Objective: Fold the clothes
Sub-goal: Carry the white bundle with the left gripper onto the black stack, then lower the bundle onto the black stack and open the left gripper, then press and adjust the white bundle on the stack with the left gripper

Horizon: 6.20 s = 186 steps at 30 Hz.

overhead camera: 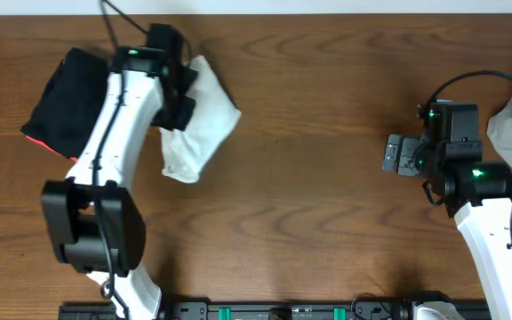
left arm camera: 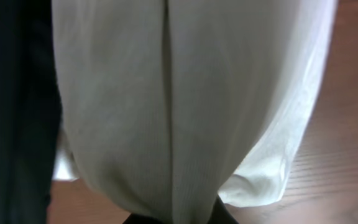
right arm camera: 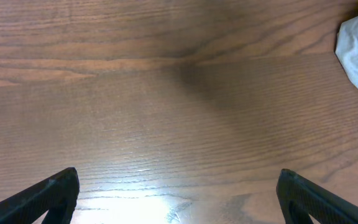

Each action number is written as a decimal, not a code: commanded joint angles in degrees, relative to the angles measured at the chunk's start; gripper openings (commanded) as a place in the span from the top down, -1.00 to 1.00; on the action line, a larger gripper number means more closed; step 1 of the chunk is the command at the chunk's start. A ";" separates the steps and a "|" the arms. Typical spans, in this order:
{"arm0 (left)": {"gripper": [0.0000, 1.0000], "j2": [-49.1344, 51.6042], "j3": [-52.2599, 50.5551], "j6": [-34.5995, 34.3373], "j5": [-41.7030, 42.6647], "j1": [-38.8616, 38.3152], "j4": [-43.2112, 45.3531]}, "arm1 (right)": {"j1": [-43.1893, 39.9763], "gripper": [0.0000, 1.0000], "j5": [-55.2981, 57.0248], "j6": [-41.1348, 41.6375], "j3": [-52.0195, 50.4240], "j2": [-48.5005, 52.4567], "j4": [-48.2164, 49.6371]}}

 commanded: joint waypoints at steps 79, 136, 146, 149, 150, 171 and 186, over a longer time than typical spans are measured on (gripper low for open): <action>0.63 -1.01 10.56 -22.56 49.64 38.32 20.46 | -0.66 -0.99 0.94 -0.24 0.28 -0.24 -0.02; 0.88 6.10 1.81 -21.33 44.83 30.14 12.13 | -0.66 -0.98 0.94 -0.24 0.26 -0.24 -0.04; 0.88 6.21 -8.33 -18.97 42.10 30.42 18.45 | -0.66 -0.98 0.94 -0.24 0.28 -0.24 -0.04; 0.88 6.21 -11.30 -18.99 42.12 30.62 20.61 | -0.66 -0.99 0.94 -0.24 0.28 -0.24 -0.04; 0.87 6.21 -11.67 -19.04 42.14 30.80 21.16 | -0.68 -0.99 0.94 -0.24 0.28 -0.24 -0.04; 0.88 0.44 -5.20 -35.39 50.71 40.54 35.06 | -0.66 -0.99 0.94 -0.24 0.28 -0.24 -0.02; 0.88 5.77 -7.52 -32.79 35.19 44.33 31.21 | -0.68 -0.98 0.94 -0.24 0.28 -0.24 -0.02</action>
